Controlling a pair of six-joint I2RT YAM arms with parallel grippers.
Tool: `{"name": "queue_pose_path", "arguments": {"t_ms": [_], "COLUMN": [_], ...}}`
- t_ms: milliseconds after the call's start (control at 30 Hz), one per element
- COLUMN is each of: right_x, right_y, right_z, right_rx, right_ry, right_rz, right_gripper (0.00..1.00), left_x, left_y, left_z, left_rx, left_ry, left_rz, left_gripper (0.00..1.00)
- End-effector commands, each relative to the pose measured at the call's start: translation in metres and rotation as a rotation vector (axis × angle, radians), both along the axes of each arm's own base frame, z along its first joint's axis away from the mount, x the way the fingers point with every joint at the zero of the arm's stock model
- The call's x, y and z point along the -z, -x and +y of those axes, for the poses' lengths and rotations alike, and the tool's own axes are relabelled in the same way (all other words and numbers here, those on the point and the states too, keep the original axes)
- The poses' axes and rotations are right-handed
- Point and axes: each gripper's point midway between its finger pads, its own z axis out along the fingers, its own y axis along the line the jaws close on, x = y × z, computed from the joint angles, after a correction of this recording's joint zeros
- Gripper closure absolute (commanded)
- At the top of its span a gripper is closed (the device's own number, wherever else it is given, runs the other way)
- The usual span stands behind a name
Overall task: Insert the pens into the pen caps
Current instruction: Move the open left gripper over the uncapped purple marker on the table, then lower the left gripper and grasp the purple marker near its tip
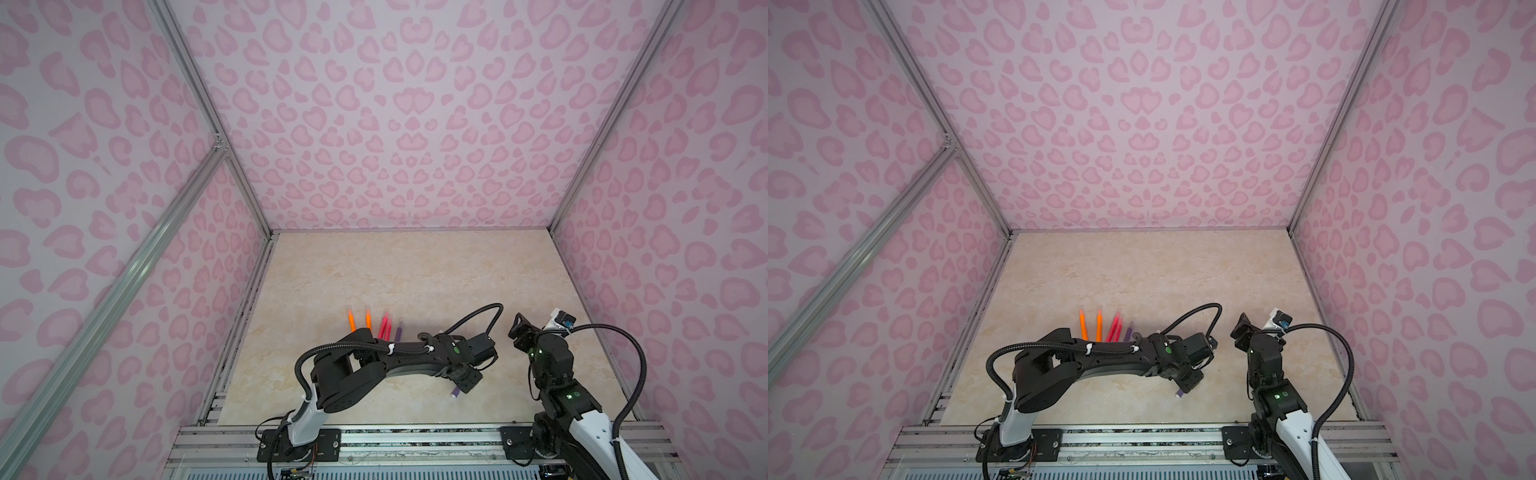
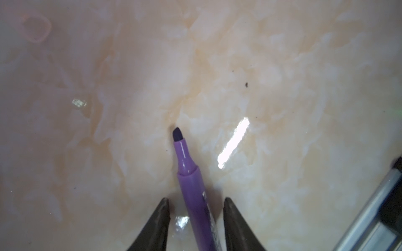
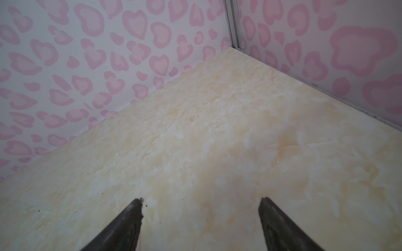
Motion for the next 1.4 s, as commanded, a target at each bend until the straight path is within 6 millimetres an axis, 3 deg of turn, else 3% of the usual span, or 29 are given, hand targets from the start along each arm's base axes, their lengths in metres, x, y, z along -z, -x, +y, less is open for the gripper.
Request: {"name": "queue_pose_path", "arguments": {"t_ms": [0, 133, 367, 567, 767, 1367], "right_x": [0.003, 0.002, 0.003, 0.002, 0.002, 0.001], "right_y": [0.001, 0.001, 0.001, 0.001, 0.001, 0.002], "right_z": [0.0, -0.001, -0.001, 0.0, 0.0, -0.001], "right_rx": [0.0, 0.001, 0.001, 0.0, 0.0, 0.0], "right_ry": [0.003, 0.003, 0.003, 0.002, 0.002, 0.001], "right_rz": [0.002, 0.001, 0.001, -0.001, -0.003, -0.008], "right_gripper": [0.15, 0.15, 0.15, 0.15, 0.14, 0.14], "left_x": [0.013, 0.014, 0.016, 0.015, 0.019, 0.011], "left_y": [0.004, 0.004, 0.0, -0.005, -0.015, -0.018], "left_z": [0.011, 0.013, 0.017, 0.022, 0.04, 0.058], "left_rx": [-0.011, -0.012, -0.022, -0.024, -0.031, -0.034], "left_ry": [-0.06, -0.067, -0.087, -0.113, -0.196, -0.273], "left_rz": [0.033, 0.032, 0.015, -0.024, -0.115, -0.182], "left_gripper": [0.63, 0.75, 0.83, 0.74, 0.72, 0.67]}}
